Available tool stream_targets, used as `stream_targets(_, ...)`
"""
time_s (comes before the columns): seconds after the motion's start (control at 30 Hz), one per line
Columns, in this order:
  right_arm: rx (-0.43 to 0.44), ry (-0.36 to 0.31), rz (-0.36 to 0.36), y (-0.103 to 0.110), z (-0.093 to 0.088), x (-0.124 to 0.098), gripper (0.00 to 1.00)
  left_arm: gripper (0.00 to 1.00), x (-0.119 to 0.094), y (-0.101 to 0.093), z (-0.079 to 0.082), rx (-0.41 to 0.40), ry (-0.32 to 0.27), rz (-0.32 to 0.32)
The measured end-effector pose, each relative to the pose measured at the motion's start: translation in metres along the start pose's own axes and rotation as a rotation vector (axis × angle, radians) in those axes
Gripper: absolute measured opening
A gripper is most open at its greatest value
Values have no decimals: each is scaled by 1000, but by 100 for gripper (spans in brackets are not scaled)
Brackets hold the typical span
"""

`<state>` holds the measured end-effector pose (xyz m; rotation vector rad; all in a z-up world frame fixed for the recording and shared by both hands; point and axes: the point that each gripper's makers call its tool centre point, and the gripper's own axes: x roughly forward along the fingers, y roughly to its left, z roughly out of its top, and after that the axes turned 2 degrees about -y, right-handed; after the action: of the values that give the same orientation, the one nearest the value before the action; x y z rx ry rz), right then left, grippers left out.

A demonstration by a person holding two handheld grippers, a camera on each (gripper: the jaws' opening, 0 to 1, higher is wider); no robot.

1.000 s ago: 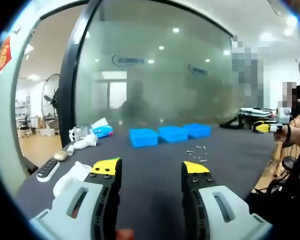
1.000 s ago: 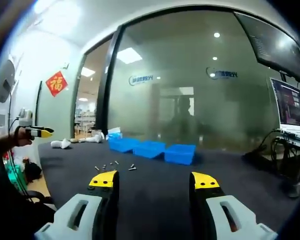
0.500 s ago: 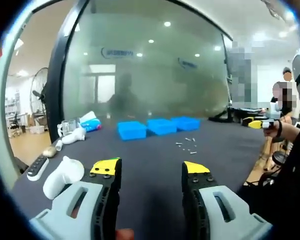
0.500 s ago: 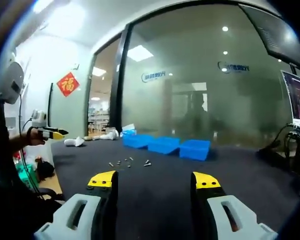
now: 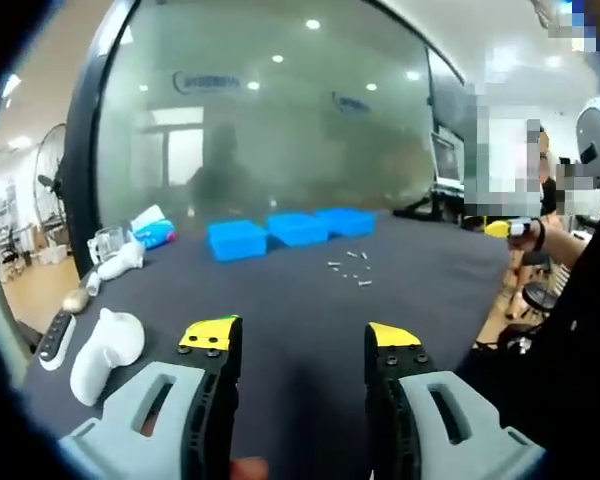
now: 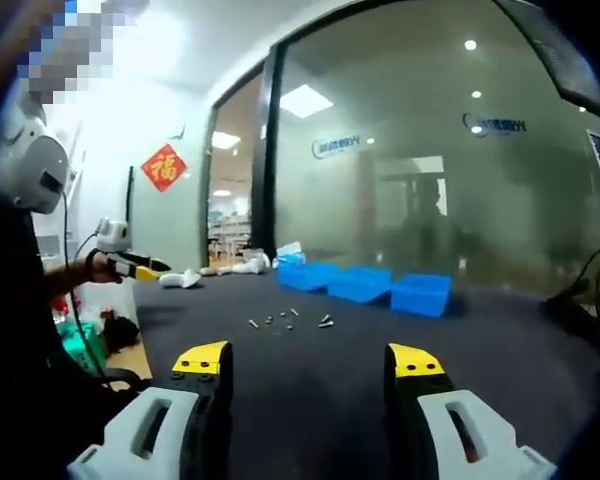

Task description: Sort the screws, nuts, and washers into the corresponding bins

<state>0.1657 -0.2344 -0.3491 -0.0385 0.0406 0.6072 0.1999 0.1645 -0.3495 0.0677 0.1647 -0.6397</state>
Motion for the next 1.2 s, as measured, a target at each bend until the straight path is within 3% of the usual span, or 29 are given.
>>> stream_targets(0.3,-30,19,38,0,3,3,50,48,3,-7,5,18,34,-64)
stream_targets(0.73,-41,54,90,5,-2,7,50,48,14,-17,5,29,77,-137)
stream_targets(1.2,-63,117,113,3,-7,16,50,48,22,-24,4,51,95,-171)
